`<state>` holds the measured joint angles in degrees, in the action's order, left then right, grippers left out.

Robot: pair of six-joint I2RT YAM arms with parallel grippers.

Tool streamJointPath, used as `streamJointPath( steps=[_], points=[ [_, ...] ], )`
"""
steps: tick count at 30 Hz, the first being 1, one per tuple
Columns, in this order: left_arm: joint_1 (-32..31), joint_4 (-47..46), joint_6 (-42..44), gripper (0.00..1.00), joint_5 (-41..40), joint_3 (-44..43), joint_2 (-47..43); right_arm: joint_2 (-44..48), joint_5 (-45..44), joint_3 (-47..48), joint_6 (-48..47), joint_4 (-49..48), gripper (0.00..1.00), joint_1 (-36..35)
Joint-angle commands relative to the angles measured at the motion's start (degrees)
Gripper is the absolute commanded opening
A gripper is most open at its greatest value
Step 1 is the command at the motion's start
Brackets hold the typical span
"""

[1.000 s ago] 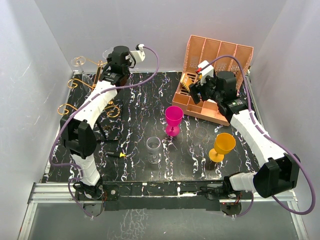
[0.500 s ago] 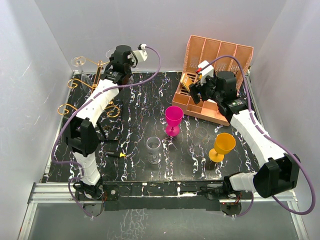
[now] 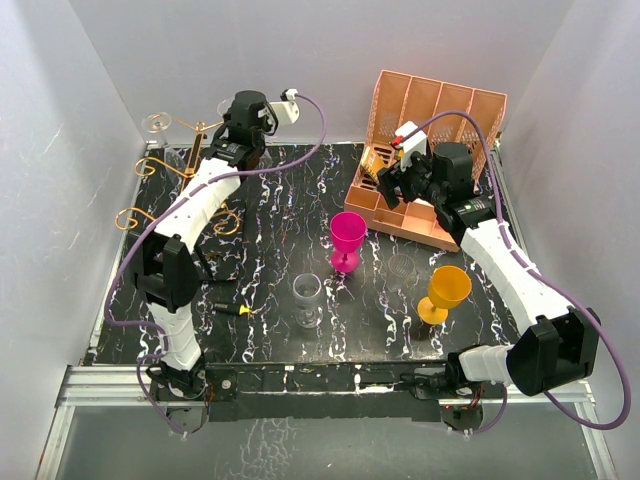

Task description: Place the wine glass upside down on the wine glass rack

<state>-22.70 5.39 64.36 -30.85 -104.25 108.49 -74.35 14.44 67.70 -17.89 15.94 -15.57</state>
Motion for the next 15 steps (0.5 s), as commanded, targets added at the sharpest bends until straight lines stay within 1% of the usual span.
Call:
streamJointPath(
  steps=[1,7,15],
  points=[
    [-0.7,-2.5,0.3,0.00,1.4,-2.0,-0.8,2.0,0.9,0.0,0.1,-3.6,0.78,0.3],
    [-0.9,-2.8,0.3,0.00,2.4,-1.5,-1.0,2.0,1.1,0.0,0.7,-3.6,0.79,0.3],
    [-1.4,-2.7,-0.7,0.00,4.0,1.2,-2.9,1.6,-1.1,-0.2,1.6,-4.4,0.80,0.3]
  ],
)
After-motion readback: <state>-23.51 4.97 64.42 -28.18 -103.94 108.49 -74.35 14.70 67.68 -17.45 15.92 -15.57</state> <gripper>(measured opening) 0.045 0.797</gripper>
